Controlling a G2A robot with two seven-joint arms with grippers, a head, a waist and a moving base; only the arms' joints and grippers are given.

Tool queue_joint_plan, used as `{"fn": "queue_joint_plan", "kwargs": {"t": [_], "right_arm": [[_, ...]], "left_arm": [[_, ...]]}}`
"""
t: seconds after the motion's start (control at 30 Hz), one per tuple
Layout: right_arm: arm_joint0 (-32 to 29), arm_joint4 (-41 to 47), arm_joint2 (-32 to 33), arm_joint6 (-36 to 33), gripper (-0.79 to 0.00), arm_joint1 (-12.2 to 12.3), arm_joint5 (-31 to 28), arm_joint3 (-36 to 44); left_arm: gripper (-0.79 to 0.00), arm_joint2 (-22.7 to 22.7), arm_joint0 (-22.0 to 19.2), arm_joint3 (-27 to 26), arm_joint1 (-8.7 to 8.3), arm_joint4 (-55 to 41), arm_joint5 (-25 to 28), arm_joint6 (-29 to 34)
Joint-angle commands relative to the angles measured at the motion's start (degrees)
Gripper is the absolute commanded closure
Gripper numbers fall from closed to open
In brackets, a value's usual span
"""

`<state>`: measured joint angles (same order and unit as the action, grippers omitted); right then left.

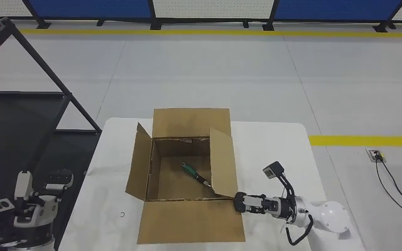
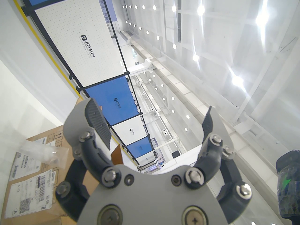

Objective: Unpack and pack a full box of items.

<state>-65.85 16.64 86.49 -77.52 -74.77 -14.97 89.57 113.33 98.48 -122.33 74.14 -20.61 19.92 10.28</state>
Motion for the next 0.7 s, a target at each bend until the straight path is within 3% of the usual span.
{"fn": "queue_joint_plan", "kwargs": {"t": [0.0,0.3,0.47,0.67], "right_arm": [[-0.1,-0.1,-0.7,0.4,-0.785,0.1,-0.1,0.3],[-2.1,2.7,2.1,2.0,-0.785,1.3,-1.6,6.0],[-2.5,1.8,2.4,14.4,-0.785,1.3,4.6,7.3],[-2.4,1.8,2.2,14.8,-0.785,1.3,5.2,7.4]], "left_arm": [[-0.785,0.0,0.0,0.0,0.0,0.0,0.0,0.0],[-0.785,0.0,0.0,0.0,0.0,0.0,0.0,0.0],[-0.785,0.0,0.0,0.0,0.0,0.0,0.0,0.0],[-0.785,0.0,0.0,0.0,0.0,0.0,0.0,0.0]]}}
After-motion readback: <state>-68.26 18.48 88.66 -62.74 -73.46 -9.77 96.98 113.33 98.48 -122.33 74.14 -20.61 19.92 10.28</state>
